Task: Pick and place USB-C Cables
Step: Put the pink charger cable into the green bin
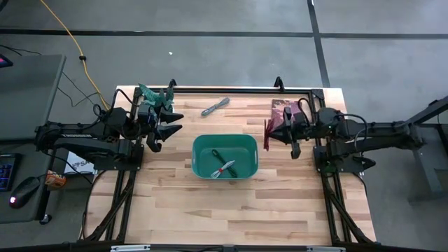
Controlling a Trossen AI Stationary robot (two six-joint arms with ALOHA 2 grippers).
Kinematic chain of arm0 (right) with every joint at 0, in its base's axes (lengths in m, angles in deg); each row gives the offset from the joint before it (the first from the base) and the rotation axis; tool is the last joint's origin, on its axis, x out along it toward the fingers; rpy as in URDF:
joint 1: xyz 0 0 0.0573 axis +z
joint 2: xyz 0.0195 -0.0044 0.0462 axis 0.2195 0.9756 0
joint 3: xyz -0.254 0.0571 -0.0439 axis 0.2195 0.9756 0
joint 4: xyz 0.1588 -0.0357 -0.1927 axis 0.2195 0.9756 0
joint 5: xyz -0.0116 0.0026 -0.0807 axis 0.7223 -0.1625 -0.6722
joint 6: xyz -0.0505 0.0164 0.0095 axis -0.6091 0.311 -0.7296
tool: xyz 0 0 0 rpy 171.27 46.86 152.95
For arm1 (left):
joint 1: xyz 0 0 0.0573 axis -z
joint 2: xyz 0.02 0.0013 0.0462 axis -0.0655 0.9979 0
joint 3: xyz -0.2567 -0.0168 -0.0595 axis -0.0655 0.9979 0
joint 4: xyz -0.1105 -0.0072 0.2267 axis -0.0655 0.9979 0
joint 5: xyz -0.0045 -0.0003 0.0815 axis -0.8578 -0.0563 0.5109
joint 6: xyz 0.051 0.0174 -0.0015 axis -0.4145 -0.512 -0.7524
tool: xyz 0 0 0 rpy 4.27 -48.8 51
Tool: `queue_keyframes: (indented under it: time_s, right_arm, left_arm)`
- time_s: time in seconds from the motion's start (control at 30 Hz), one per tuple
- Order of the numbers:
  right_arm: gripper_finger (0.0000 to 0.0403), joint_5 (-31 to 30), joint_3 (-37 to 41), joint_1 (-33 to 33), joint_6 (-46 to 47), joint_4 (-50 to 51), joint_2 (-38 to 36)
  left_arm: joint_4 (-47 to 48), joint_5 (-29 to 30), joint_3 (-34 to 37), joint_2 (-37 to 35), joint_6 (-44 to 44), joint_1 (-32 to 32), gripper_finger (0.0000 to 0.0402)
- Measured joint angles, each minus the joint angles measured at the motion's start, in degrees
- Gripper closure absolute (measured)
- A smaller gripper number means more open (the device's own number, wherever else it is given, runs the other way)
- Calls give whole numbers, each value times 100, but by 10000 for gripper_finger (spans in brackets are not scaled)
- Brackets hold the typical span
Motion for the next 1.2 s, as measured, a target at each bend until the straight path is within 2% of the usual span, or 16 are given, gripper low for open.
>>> queue_keyframes:
  time_s: [0.57, 0.7, 0.83, 0.97, 1.2]
  right_arm:
    - [403, -4, 0, 0, 160, -89, 33]
    - [403, -140, 0, -3, 230, -258, 341]
    - [403, -83, 0, -13, 273, -829, 964]
    - [403, 11, 0, -11, 432, -1591, 1620]
    - [403, 338, -680, -13, 422, -1582, 2647]
  left_arm:
    - [0, 0, 0, 0, -1, 0, 204]
    - [-62, 483, 0, 115, -336, 2, 204]
    - [-453, 613, 0, 556, -397, 0, 204]
    - [-957, 212, -142, 1275, -391, 21, 204]
    - [-974, -189, -917, 2763, -651, 207, 204]
